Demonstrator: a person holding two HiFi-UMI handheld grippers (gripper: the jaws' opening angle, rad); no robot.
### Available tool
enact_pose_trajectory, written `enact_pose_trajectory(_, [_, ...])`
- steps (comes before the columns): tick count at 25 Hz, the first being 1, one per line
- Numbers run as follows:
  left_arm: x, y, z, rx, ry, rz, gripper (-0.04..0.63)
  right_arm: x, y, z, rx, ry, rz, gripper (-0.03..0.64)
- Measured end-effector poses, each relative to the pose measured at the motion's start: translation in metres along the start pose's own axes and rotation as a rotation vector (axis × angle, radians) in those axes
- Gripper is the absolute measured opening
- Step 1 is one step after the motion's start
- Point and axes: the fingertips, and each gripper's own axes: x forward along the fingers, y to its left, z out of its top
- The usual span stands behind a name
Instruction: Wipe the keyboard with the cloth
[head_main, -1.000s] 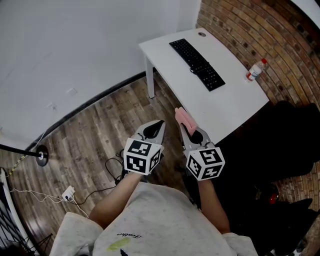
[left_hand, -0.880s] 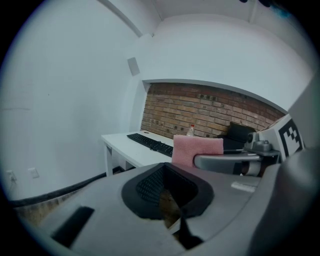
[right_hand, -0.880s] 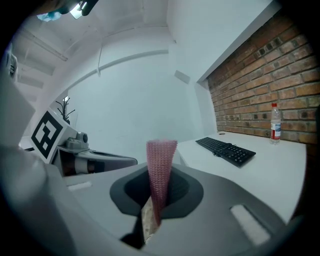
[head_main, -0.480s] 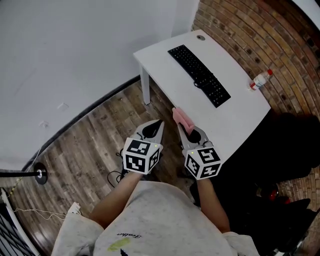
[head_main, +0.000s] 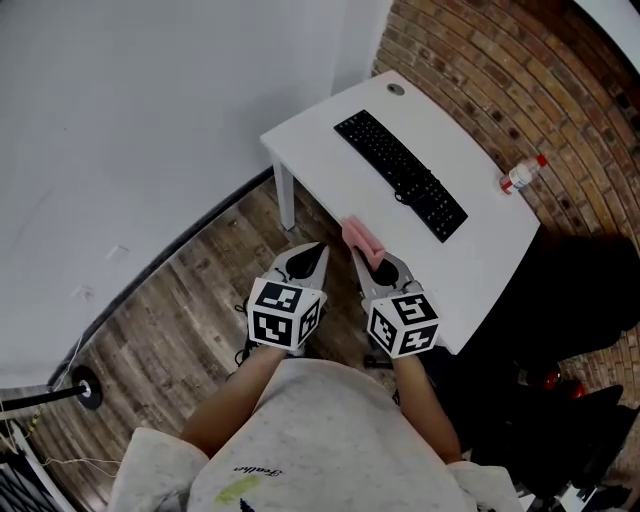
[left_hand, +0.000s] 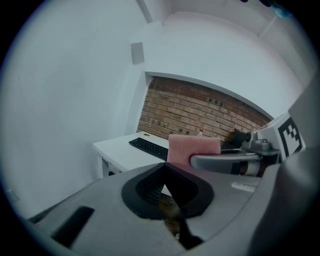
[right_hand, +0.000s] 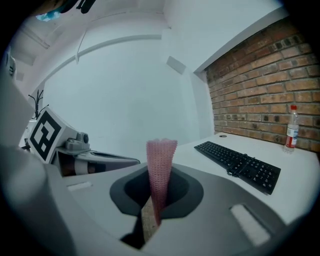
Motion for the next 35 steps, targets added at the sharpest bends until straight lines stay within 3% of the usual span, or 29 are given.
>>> enact_pose_trajectory(7, [0.021,0.031,0.019,0.024,0.007,-0.055,-0.003,0.039,-0.009,0.02,0.016,-0.029,-0.054,0.025])
enact_pose_trajectory(20, [0.061,0.08,0.042,0.049,0.028,-0.058,-0.003,0.096,-0.038,0.042,0.061,-0.066,-0.073,0.025])
enact_pose_trajectory(35, [0.177,0.124,0.092,0.062,0.068,-0.08,-0.003,0.184,-0.132,0.085,0.138,-0.081,-0.082,0.025])
